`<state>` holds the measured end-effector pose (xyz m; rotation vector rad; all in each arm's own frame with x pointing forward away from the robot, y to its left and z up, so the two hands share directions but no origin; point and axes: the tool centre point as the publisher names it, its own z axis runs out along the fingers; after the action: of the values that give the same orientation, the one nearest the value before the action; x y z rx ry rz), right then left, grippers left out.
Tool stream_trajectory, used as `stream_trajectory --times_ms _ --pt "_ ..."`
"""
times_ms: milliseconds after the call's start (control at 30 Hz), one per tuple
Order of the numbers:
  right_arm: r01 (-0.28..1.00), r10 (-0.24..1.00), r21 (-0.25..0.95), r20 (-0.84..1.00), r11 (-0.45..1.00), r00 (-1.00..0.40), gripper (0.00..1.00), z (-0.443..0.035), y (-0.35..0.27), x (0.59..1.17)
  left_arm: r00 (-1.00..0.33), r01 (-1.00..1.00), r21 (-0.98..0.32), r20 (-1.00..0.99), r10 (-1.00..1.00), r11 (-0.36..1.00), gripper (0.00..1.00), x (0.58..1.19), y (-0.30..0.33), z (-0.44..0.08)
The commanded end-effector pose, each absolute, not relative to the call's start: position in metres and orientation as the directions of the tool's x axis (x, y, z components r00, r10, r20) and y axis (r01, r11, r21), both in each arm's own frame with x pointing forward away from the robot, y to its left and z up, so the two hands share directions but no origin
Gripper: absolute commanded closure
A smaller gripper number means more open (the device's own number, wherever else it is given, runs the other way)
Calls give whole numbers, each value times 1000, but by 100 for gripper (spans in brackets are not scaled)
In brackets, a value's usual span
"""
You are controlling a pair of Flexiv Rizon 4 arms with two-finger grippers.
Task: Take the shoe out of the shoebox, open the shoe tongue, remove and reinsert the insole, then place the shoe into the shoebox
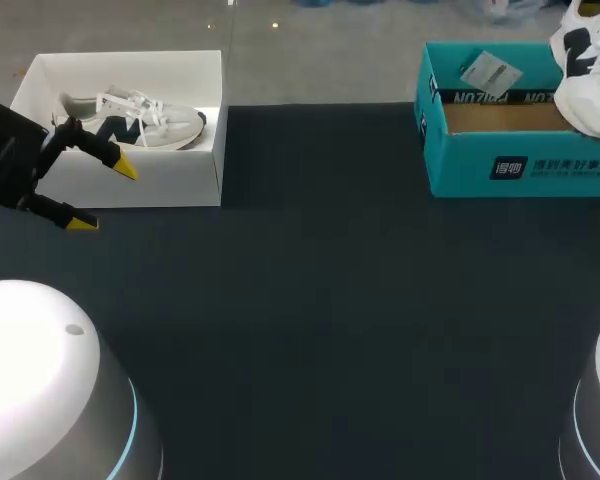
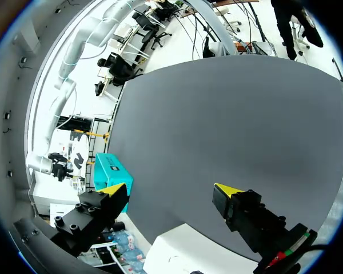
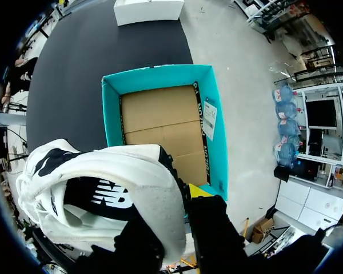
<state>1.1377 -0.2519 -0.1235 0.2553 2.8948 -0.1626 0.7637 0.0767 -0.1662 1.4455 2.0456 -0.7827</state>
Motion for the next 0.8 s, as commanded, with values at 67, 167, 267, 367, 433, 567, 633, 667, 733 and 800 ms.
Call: stream_trajectory --times_ms 67,167,267,367,433,567,633,667,733,800 --pt "194 149 -132 -290 972 -945 100 -140 -266 1122 -303 950 -162 -690 658 268 0 764 76 -166" --pt "244 193 -154 -287 958 -938 100 -149 -276 1120 -303 950 -162 -690 658 268 0 764 76 -166" --pt "298 248 -156 -276 942 -929 100 -152 -286 1117 -303 950 -162 -690 658 268 0 764 76 -166" --pt "386 344 -127 -262 914 -902 100 -151 -290 1120 -303 950 -162 -690 658 268 0 764 76 -166" --pt "465 428 -109 -251 879 -868 100 -149 -291 1124 -303 950 -162 -690 658 268 0 764 76 -166" --pt "732 704 -67 -223 678 -674 100 -150 -298 1138 -303 950 -162 -690 658 268 0 764 76 -166" --pt "868 836 -107 -238 484 -495 100 -150 -302 1141 -303 950 -162 -690 658 268 0 764 76 -166" --pt "901 881 -93 -191 423 -433 100 -149 -303 1140 -303 950 -162 -690 658 268 0 764 76 -166" --pt "970 956 -146 -192 197 -223 100 -147 -307 1138 -303 950 -162 -690 658 268 0 764 76 -166" --pt "985 975 -168 -212 25 -61 100 -145 -308 1134 -303 950 -162 -690 658 268 0 764 76 -166"
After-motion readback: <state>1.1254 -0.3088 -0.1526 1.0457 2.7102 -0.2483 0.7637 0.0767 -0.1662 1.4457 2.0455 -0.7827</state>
